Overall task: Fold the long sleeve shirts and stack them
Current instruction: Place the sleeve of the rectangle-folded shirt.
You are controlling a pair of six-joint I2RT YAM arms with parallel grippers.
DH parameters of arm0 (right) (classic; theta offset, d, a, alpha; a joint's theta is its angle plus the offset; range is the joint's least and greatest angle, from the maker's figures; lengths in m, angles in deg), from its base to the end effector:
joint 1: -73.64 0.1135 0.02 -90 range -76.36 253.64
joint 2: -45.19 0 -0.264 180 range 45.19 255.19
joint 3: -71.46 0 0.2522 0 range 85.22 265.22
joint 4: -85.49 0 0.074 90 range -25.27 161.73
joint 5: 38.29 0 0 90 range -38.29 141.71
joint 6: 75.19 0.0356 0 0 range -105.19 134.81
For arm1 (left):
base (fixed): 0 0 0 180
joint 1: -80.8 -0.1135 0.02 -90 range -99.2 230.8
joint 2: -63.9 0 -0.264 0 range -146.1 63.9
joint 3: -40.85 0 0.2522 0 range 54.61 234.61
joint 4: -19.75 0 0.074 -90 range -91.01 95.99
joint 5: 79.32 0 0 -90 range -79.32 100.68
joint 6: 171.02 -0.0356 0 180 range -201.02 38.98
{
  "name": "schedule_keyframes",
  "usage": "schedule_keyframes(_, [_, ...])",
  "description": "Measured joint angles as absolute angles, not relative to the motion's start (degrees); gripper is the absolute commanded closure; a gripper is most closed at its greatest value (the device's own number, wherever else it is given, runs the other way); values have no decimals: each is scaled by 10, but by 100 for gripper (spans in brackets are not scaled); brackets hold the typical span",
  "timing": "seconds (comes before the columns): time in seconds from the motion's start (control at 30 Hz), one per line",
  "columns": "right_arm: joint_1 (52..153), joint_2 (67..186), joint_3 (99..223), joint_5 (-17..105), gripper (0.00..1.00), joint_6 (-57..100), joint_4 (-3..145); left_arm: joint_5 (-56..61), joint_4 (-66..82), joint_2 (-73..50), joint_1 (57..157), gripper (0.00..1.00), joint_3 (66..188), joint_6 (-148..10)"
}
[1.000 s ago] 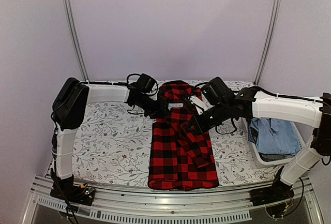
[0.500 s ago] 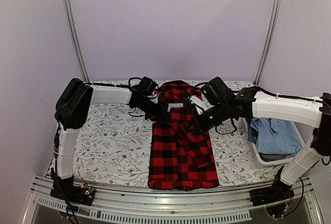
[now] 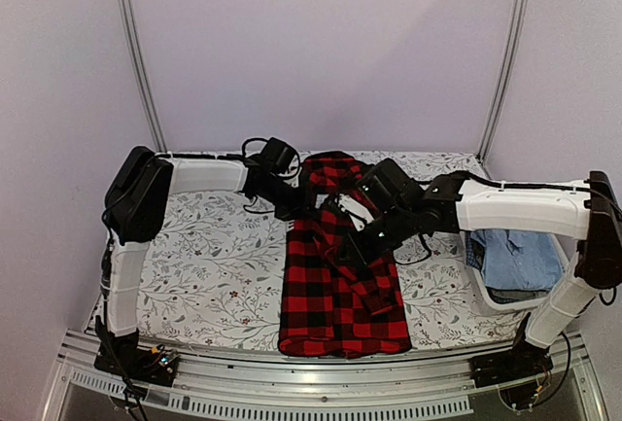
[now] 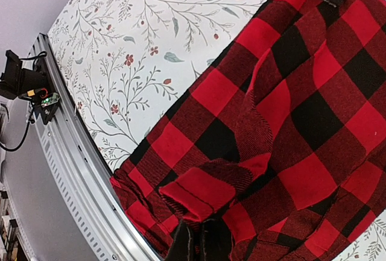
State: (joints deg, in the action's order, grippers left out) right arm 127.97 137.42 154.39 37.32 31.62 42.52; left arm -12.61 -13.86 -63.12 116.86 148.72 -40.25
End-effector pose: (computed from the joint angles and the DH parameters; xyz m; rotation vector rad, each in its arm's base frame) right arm 0.1943 0.2859 0.2507 -0.9553 2.4591 0.7945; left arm 0.3812 -0.2950 0.1566 0.0764 2.7081 -1.0022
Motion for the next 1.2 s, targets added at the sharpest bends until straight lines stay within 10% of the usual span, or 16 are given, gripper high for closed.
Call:
schedule_keyframes(0.73, [1352, 1541, 1631, 338, 100, 329, 444, -91, -166, -631, 1165, 94, 1492, -439])
schedule_keyframes(0.97, [1354, 1552, 1633, 333, 76, 330, 429, -62, -167, -625, 1165, 55, 1453, -439])
schedule_keyframes(1.2, [1356, 1552, 1632, 346, 49, 336, 422, -33, -170, -580, 1163, 51, 1431, -448])
